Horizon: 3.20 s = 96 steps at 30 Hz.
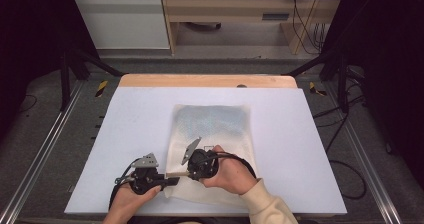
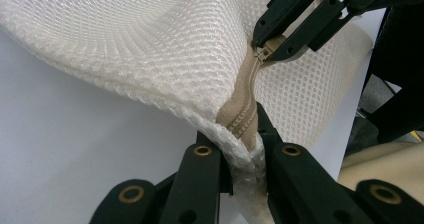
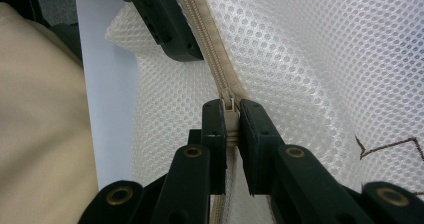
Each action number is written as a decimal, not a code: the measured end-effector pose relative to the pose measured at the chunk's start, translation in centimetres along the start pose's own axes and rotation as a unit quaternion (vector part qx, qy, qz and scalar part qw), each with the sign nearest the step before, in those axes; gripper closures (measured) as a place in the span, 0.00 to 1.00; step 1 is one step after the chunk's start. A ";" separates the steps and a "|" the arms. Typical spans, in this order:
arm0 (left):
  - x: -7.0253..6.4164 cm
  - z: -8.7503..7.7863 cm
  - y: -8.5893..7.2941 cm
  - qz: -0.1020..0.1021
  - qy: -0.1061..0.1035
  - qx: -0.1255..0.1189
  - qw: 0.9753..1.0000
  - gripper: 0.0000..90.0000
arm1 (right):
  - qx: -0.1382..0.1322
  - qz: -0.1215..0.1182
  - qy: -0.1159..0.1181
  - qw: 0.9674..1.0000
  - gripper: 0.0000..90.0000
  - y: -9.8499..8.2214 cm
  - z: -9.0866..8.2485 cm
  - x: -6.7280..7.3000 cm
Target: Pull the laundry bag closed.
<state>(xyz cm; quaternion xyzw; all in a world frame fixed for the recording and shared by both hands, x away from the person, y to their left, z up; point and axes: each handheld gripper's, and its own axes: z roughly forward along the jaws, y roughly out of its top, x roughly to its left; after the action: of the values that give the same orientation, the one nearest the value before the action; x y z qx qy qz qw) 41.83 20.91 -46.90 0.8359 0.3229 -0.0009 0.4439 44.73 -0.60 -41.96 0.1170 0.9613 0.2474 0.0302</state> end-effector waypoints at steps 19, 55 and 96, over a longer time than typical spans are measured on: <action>0.0 0.0 0.0 0.000 0.004 -0.003 1.000 0.95 | 0.004 -0.001 -0.010 1.000 0.91 -0.3 -0.4 0.0; -0.5 0.3 0.1 0.010 0.004 0.001 1.000 0.94 | 0.011 0.003 -0.010 1.000 0.91 -0.6 -0.7 -0.1; -0.5 0.3 0.1 0.011 0.003 -0.001 1.000 0.94 | 0.014 0.008 -0.012 1.000 0.91 -1.7 -1.7 -0.5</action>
<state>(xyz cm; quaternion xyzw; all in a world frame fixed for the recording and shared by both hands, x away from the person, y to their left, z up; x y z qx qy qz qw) 41.56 20.36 -46.82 0.8390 0.3148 0.0072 0.4438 44.66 -2.98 -41.29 0.1281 0.9632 0.2330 0.0385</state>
